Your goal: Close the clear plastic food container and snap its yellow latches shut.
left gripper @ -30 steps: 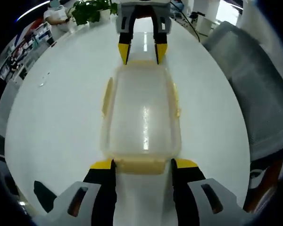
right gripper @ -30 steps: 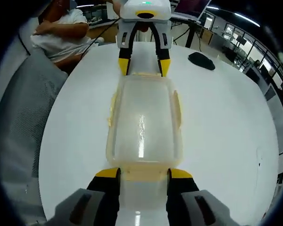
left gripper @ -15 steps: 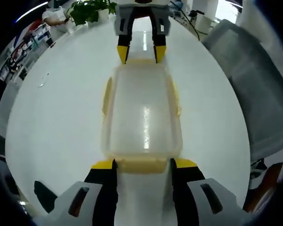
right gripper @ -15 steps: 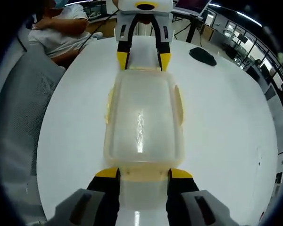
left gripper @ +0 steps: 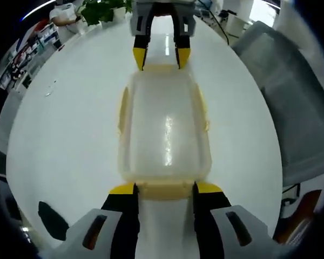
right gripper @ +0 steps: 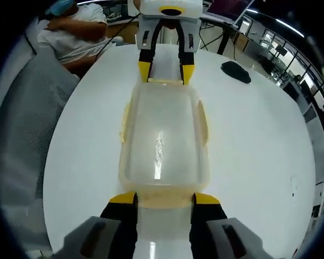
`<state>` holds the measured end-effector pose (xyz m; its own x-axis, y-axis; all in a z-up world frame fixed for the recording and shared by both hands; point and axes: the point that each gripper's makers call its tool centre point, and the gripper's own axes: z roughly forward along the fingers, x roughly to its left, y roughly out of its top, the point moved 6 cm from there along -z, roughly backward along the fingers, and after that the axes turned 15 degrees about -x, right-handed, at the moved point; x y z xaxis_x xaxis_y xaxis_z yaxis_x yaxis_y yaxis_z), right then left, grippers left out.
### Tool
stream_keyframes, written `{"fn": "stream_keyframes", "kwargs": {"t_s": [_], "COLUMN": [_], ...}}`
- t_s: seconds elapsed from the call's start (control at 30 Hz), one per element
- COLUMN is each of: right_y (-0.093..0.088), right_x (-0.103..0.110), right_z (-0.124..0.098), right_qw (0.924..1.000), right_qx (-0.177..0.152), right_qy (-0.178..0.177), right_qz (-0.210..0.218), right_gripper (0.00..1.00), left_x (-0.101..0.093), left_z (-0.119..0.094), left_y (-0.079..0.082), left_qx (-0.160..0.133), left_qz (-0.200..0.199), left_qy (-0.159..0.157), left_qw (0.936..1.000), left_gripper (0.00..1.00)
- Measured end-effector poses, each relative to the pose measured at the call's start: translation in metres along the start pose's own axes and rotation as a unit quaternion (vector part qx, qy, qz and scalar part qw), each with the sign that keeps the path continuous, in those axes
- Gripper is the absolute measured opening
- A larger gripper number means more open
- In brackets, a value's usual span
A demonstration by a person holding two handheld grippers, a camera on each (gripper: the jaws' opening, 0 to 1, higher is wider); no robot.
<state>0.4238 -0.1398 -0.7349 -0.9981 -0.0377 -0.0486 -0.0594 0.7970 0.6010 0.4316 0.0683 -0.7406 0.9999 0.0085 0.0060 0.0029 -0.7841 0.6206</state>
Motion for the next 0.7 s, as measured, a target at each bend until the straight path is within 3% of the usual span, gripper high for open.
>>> {"fn": "stream_keyframes", "kwargs": {"t_s": [0.1,0.7], "right_y": [0.005,0.032], "right_x": [0.004,0.010], "right_z": [-0.007,-0.051], "right_qw": [1.0000,0.9993], "right_qx": [-0.008,-0.036], "right_qy": [0.000,0.004], "right_qz": [-0.001,-0.002], "right_gripper": [0.36,0.36], "left_x": [-0.004,-0.015], "left_z": [-0.010,-0.045], "left_y": [0.006,0.040], "left_qx": [-0.006,0.002], "left_qz": [-0.019,-0.009], "left_qy": [-0.004,-0.008], "left_qw": [0.9998,0.9999], "left_gripper": [0.37,0.36]}}
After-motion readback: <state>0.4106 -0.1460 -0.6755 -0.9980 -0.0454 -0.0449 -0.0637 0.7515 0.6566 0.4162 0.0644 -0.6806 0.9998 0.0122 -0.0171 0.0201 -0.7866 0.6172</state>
